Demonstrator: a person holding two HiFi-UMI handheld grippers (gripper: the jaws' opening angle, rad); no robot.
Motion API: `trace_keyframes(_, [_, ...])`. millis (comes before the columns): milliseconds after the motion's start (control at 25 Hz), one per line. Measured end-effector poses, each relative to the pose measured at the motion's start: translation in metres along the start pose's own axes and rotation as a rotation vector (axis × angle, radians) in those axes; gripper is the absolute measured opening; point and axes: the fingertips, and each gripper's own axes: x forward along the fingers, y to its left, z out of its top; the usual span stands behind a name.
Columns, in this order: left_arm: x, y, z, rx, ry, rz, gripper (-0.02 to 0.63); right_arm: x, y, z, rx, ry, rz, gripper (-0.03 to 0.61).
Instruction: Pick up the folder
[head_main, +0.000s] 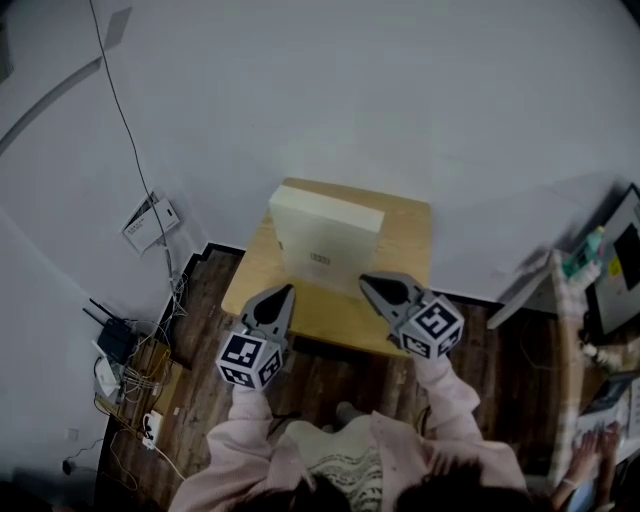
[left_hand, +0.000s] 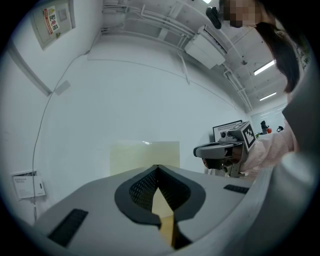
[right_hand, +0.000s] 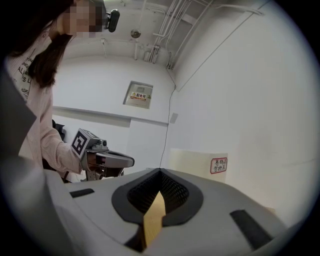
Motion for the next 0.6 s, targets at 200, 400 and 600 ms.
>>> trace_keyframes(200, [0.017,0.01,-0.007,-0.017,0.025,0.009,-0.005,0.009,-0.016,-0.01,0.005,0.034,0.021,0.0])
trace_keyframes(400, [0.025,0.02,-0.013,-0.038,0.044,0.026,-0.005,0.009,-0.031,-0.018,0.02,0.059,0.023,0.0])
trace_keyframes(600, [0.032,0.026,-0.017,-0.04,0.055,0.043,-0.005,0.01,-0.038,-0.023,0.026,0.067,0.022,0.0])
